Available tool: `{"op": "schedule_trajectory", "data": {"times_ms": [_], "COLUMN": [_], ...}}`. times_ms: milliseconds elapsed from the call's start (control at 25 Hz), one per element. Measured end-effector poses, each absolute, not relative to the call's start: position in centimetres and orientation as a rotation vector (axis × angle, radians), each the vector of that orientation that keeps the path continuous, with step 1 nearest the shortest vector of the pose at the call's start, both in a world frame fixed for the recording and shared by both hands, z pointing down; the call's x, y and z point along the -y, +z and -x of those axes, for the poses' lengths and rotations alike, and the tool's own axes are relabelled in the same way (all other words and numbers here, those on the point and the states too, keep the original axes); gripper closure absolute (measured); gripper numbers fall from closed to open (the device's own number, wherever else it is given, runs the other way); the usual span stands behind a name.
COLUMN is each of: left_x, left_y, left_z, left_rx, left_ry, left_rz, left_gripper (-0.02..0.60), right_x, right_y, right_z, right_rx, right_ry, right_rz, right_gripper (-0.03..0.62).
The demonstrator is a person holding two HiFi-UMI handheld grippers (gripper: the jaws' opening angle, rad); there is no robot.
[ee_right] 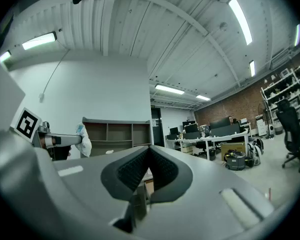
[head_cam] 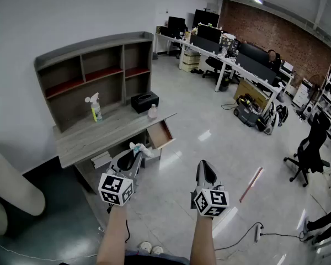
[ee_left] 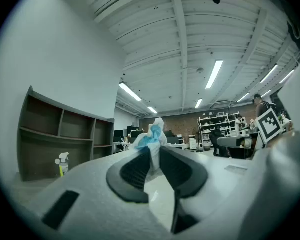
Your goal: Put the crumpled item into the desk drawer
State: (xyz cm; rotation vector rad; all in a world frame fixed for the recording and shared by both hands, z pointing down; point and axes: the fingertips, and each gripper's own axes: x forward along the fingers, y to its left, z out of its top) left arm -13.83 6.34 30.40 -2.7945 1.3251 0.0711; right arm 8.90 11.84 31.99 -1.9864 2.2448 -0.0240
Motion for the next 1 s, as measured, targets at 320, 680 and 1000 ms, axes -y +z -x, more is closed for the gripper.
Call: {"op": "schedule_trajectory", "data": {"times_ms": [320, 680, 1000], "left_x": [-6.3, -5.6, -3.6], "left_y": [30.6, 31.3, 31.7], "left_z": [13.7, 14.2, 15.9], "left_rx": [-1.326, -1.323, -1.301], "left_ry": [0.059, 0.054, 0.082], "left_rz": [2.807, 2.824, 2.854], "left_gripper": [0.512, 0.512, 0.512], "right_x": [-11.8, -11.3, -9.8], "right_y": [31.9, 32.1, 31.9], "right_z": [-9.0, -8.9, -7.5], "right_rx": [-2.246, -2.21, -2.191], "right_ry": [-0.034, -0.059, -0.044], "right_rz": [1.983, 1.988, 2.042], "right_gripper": [0.585, 0.583, 0.583]}}
